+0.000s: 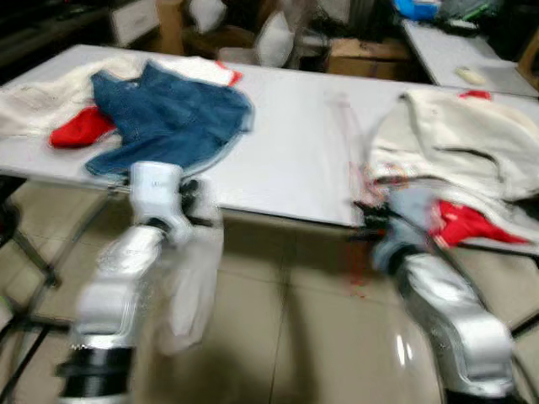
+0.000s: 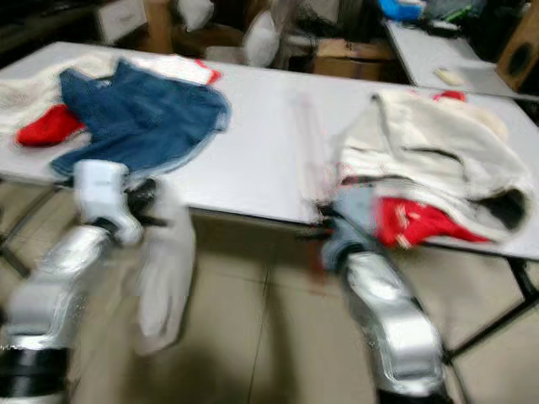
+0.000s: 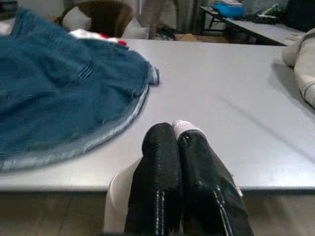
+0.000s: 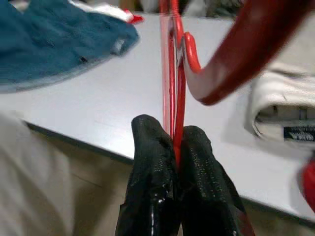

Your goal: Hang hanger

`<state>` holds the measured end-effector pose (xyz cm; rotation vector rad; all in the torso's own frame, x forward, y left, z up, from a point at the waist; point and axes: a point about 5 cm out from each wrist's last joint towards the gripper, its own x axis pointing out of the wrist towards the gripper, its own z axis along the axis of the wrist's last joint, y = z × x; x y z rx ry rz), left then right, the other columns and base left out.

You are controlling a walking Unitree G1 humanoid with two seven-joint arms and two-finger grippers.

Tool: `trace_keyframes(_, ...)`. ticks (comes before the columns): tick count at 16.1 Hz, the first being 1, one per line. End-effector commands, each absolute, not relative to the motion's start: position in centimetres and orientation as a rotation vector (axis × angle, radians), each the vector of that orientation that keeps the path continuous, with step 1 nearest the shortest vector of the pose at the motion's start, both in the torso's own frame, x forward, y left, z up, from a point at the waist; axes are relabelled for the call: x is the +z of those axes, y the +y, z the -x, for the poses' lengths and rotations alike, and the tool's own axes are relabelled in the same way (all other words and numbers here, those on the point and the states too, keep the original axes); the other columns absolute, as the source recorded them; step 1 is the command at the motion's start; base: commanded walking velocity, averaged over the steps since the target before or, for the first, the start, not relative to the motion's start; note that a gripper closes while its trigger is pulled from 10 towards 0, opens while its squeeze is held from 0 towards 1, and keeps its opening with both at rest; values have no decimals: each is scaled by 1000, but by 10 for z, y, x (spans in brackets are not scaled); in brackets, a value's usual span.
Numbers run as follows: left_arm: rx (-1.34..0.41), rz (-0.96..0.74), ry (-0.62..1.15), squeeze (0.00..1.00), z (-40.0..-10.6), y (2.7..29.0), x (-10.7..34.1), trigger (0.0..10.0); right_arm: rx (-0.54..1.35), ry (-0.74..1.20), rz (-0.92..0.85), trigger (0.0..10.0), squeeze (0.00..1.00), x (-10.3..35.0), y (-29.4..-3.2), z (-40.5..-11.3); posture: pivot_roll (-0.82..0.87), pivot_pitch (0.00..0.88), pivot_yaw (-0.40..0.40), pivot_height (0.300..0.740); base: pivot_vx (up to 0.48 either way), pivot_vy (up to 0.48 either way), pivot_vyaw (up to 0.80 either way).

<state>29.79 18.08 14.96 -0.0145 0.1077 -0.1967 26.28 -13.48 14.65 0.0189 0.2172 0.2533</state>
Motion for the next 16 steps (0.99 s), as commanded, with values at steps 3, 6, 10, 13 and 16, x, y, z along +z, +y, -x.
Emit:
trace_keyframes(3,-269,30,38,0,-307,161,166,10000,222,194,27,10000,0,152,-150,-266,-68,0,3,740,352,0,0)
trace_keyframes(6,-281,31,31,0,-308,159,169,10000,229,184,49,10000,0,154,-154,-269,-70,0,7,740,354,0,0)
trace_keyframes(10,-292,27,34,0,-308,158,167,10000,237,192,49,10000,0,152,-154,-268,-68,0,4,740,360,0,0)
trace_keyframes(13,-316,23,28,0,-309,155,170,10000,240,197,38,10000,0,152,-154,-268,-67,0,5,740,366,0,-267)
trace_keyframes(16,-332,21,32,0,-306,153,170,10000,234,208,38,10000,0,149,-157,-265,-65,0,1,740,370,0,-800)
